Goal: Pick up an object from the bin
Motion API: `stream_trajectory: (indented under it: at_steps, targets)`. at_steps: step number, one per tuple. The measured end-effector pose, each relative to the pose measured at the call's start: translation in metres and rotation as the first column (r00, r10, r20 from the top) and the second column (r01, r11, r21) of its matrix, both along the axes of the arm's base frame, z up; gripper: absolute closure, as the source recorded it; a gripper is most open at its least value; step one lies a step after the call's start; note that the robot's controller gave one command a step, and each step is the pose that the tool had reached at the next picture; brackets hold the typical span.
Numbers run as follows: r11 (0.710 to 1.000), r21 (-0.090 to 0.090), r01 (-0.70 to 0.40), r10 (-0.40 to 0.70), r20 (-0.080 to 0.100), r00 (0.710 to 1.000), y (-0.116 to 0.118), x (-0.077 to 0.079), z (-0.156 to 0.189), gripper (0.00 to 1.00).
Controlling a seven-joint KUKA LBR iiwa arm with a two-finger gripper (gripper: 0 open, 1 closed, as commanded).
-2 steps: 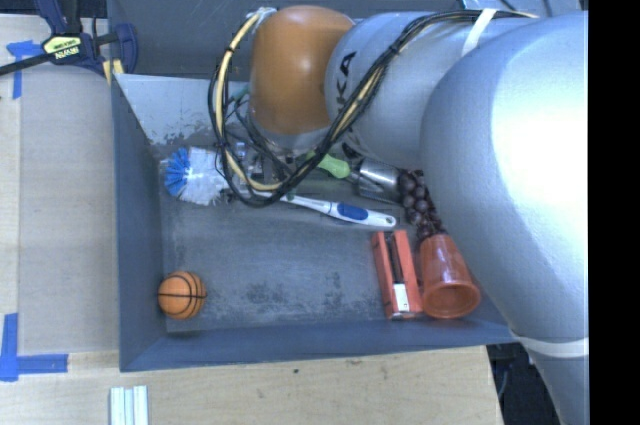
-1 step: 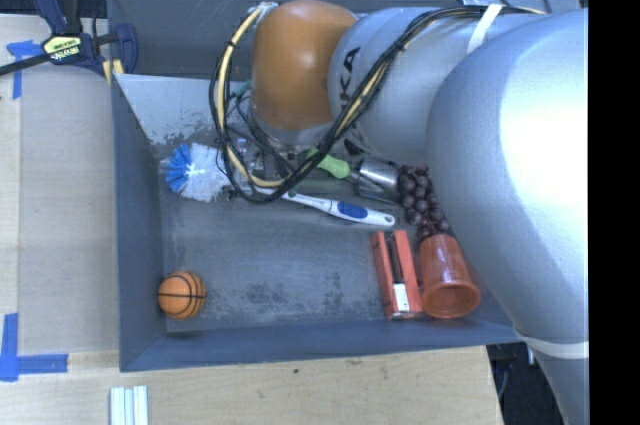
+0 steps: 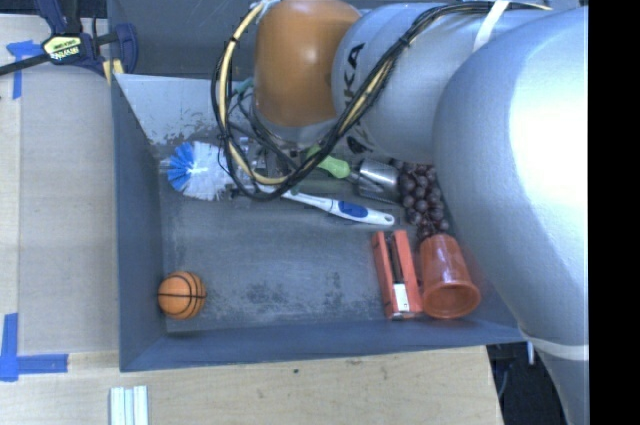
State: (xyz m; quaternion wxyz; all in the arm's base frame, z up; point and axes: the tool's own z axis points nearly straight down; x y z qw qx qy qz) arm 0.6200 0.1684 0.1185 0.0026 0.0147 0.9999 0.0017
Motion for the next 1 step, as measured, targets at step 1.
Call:
stream_trajectory:
  at_steps: [1]
  targets:
    - [1.000, 0.000, 0.000, 0.000, 0.000, 1.000, -0.0001, 0.0000, 0.0164, 1.00]
